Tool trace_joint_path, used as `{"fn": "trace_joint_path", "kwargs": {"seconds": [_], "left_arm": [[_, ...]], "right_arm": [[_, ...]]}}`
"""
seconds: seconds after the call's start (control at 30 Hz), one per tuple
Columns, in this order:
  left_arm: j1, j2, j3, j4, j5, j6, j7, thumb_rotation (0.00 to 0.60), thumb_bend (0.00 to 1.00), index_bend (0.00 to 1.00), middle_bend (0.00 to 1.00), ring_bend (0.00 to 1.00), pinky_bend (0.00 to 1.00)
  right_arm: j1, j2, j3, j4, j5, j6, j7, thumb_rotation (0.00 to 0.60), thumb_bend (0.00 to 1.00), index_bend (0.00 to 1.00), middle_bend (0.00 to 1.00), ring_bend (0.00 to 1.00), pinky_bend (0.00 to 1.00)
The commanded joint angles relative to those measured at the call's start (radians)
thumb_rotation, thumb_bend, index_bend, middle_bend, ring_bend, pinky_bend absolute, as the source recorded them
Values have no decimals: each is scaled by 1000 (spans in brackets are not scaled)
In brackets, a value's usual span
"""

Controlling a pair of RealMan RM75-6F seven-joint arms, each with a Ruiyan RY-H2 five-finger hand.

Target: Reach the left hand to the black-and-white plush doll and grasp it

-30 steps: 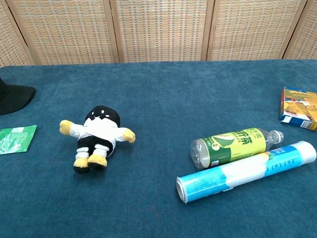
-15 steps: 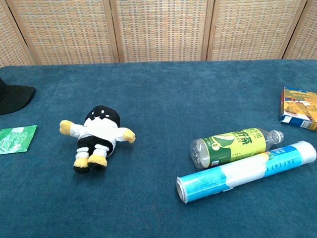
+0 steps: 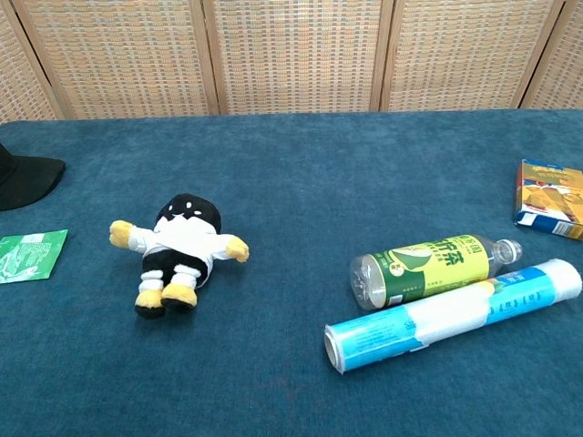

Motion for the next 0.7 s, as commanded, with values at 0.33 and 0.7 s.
{"fn": "trace_joint_path", "kwargs": {"seconds": [0.33,0.7], "left_arm": [[-183,56,-92,-132,-210,-319,72,600,247,268,0,0,0],[-331,-33,-153,-147,-444,-474,248,600,310,334,0,0,0]], "right_arm": [[1,4,4,3,7,-3,17,600,138,7,0,0,0],[0,11,7,3,7,2,45,600,137,7,0,0,0]]}}
